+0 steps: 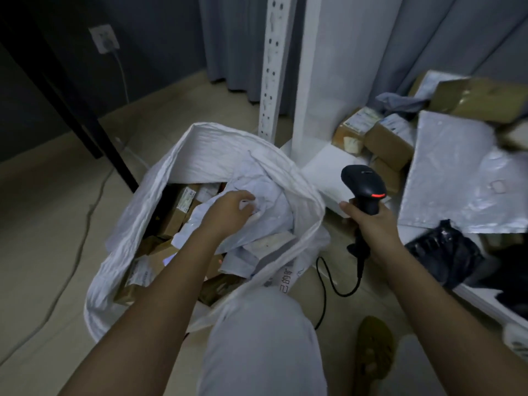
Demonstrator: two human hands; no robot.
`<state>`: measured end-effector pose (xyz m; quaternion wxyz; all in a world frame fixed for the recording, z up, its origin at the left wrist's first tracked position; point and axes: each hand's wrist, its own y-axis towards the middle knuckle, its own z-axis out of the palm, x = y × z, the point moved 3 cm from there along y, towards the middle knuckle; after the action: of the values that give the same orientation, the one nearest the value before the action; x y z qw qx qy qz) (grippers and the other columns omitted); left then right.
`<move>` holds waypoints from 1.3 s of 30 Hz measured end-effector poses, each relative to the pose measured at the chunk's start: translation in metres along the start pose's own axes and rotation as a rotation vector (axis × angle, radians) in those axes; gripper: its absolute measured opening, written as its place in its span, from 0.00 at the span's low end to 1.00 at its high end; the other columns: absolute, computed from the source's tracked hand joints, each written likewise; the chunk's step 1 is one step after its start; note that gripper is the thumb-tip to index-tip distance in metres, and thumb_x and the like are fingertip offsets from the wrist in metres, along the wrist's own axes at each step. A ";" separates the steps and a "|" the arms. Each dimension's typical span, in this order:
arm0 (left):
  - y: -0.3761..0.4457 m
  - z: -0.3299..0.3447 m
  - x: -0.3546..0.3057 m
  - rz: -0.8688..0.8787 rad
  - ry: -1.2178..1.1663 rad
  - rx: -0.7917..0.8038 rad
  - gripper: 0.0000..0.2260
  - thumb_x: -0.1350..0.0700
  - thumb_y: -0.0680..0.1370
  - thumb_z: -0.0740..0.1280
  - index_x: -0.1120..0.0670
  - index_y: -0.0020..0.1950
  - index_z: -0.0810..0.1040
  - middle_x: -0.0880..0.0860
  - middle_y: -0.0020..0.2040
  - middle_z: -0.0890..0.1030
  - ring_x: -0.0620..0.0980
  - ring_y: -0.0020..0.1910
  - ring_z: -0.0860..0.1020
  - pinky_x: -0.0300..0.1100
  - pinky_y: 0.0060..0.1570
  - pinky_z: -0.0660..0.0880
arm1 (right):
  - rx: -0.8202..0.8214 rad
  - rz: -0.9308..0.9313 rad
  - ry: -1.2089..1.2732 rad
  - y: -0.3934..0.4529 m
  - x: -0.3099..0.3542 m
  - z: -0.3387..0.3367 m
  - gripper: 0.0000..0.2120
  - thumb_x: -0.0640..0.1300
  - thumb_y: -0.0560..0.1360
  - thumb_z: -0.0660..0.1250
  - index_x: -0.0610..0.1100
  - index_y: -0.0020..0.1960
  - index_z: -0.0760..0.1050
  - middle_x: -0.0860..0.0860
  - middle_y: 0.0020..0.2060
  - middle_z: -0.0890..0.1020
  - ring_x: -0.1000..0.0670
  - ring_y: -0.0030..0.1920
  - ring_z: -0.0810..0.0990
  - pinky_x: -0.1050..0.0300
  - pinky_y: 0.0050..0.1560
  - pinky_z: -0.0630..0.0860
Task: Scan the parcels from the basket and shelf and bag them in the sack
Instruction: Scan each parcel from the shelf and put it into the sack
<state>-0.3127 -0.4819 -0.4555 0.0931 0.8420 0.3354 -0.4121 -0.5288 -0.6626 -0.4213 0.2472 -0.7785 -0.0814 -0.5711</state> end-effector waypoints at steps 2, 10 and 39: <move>-0.004 0.000 -0.033 0.065 -0.009 -0.050 0.12 0.58 0.81 0.62 0.58 0.64 0.77 0.54 0.63 0.78 0.52 0.63 0.74 0.31 0.53 0.64 | -0.033 0.032 0.062 -0.009 0.001 -0.024 0.08 0.45 0.71 0.75 0.46 0.46 0.78 0.48 0.36 0.81 0.47 0.37 0.79 0.52 0.39 0.73; -0.013 0.066 -0.179 0.258 -0.041 0.015 0.13 0.55 0.81 0.63 0.54 0.64 0.76 0.48 0.60 0.77 0.45 0.59 0.74 0.33 0.54 0.65 | -0.243 0.030 0.246 -0.038 0.011 -0.146 0.06 0.41 0.73 0.72 0.45 0.47 0.76 0.49 0.37 0.80 0.54 0.34 0.81 0.57 0.38 0.74; 0.064 0.393 -0.200 0.199 0.564 0.190 0.18 0.45 0.79 0.63 0.58 0.58 0.69 0.59 0.58 0.72 0.60 0.60 0.70 0.52 0.54 0.68 | -0.461 0.106 0.378 0.044 -0.068 -0.284 0.07 0.38 0.74 0.70 0.44 0.41 0.73 0.49 0.30 0.75 0.54 0.27 0.74 0.65 0.24 0.67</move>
<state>-0.6070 -0.7987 -0.5647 -0.0426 0.9568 0.2237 -0.1806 -0.7752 -0.8255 -0.4333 0.1044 -0.6972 0.1386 -0.6955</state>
